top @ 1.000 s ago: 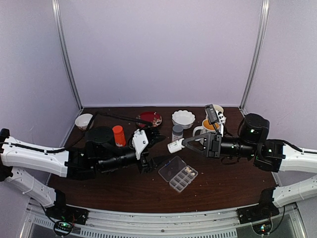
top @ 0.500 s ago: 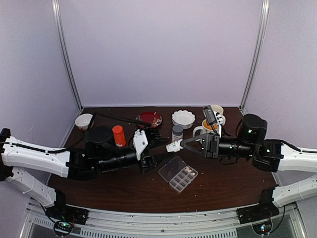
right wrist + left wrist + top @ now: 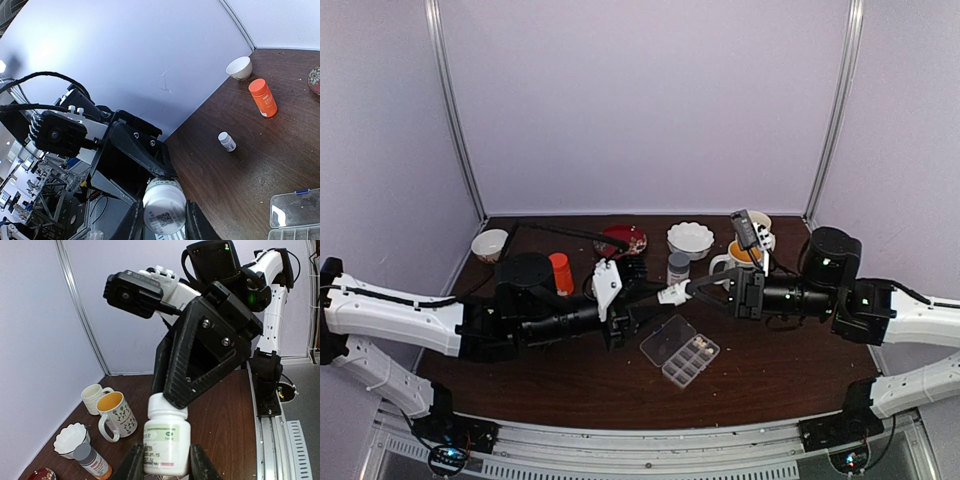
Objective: Sort the pills into containers
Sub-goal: Unscrew the lid of the pill bottle.
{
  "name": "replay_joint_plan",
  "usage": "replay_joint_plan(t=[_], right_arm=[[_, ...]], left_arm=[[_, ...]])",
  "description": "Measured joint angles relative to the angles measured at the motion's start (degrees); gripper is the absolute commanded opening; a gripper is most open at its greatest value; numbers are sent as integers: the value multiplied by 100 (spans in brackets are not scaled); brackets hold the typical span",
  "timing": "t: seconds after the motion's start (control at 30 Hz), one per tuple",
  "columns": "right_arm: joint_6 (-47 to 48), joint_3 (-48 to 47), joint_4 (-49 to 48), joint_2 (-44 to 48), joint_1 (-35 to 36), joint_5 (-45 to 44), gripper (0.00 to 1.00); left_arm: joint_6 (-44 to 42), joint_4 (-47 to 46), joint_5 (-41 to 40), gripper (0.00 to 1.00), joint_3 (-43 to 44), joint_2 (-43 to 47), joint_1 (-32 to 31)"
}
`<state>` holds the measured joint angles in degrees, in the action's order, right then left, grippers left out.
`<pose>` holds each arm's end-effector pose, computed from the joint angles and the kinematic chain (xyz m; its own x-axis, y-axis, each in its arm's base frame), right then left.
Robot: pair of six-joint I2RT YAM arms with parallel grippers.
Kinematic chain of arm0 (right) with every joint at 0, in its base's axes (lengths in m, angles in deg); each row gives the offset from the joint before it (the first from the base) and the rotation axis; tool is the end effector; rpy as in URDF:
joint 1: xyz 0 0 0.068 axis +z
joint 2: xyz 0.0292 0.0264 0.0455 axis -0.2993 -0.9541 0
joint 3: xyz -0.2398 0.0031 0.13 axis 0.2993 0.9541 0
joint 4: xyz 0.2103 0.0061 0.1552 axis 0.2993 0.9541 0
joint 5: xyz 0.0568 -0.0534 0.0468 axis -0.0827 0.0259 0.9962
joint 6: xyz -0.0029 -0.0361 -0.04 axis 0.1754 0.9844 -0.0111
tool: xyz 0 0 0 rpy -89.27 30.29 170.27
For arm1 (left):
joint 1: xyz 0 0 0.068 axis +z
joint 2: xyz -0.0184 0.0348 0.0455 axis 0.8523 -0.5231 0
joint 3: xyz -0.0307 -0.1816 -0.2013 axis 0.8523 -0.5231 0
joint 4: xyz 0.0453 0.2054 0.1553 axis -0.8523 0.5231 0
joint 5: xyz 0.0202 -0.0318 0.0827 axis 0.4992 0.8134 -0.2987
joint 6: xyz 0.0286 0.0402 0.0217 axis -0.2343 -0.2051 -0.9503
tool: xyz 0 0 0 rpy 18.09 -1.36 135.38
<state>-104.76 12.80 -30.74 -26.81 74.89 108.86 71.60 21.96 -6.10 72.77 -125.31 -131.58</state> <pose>0.1112 0.2035 0.3187 -0.6681 0.0278 -0.7436 -0.7361 0.1217 0.6659 0.0899 -0.2947 0.3023 0.0958 0.0648 -0.9933 0.9480 0.2984 0.1109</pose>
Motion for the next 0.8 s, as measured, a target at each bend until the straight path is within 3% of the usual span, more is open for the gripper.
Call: replay_joint_plan(t=[0.2, 0.8], right_arm=[[595, -15, 179, 138, 2, 127, 0], [3893, -1062, 1150, -275, 96, 549, 0]], left_arm=[[529, 90, 444, 14, 81, 0, 103], [2052, 660, 2474, 14, 389, 199, 813]])
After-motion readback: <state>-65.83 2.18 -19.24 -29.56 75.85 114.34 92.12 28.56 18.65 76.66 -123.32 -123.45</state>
